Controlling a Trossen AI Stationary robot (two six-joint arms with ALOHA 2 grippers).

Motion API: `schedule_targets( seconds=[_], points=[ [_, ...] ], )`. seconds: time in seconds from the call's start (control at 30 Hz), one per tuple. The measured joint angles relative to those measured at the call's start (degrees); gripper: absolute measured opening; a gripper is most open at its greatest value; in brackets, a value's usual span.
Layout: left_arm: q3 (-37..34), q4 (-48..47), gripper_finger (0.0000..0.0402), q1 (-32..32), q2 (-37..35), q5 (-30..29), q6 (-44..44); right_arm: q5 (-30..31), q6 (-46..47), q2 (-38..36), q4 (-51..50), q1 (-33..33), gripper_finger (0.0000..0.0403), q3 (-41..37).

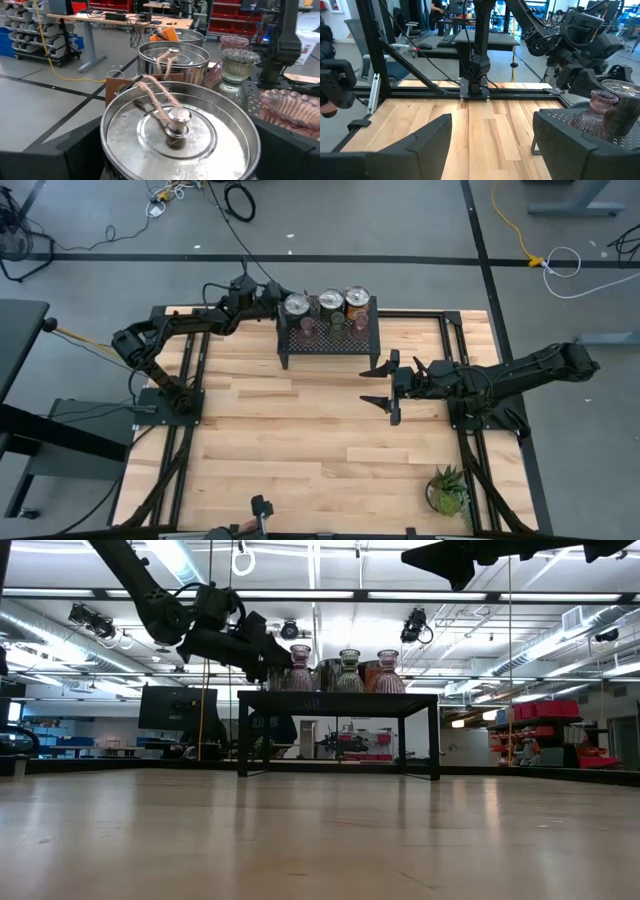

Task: Pick & Place candle stick holders
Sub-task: Put the silver scented candle on the shelf aligned with the other scented candles

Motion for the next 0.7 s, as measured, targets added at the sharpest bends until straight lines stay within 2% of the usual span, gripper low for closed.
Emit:
schedule_targets(
  seconds=[0.13,0.7],
  points=[
    [0.00,0.01,0.0400,0.37,0.00,1.50,-0.07,-0.01,0.00,-0.01,0.00,0.01,0.0279,0.00],
    [0.00,-0.47,0.0400,0.83,-0.68,1.37,-0.36,-0.01,-0.01,-0.01,0.00,0.01,0.0279,0.00]
  ],
)
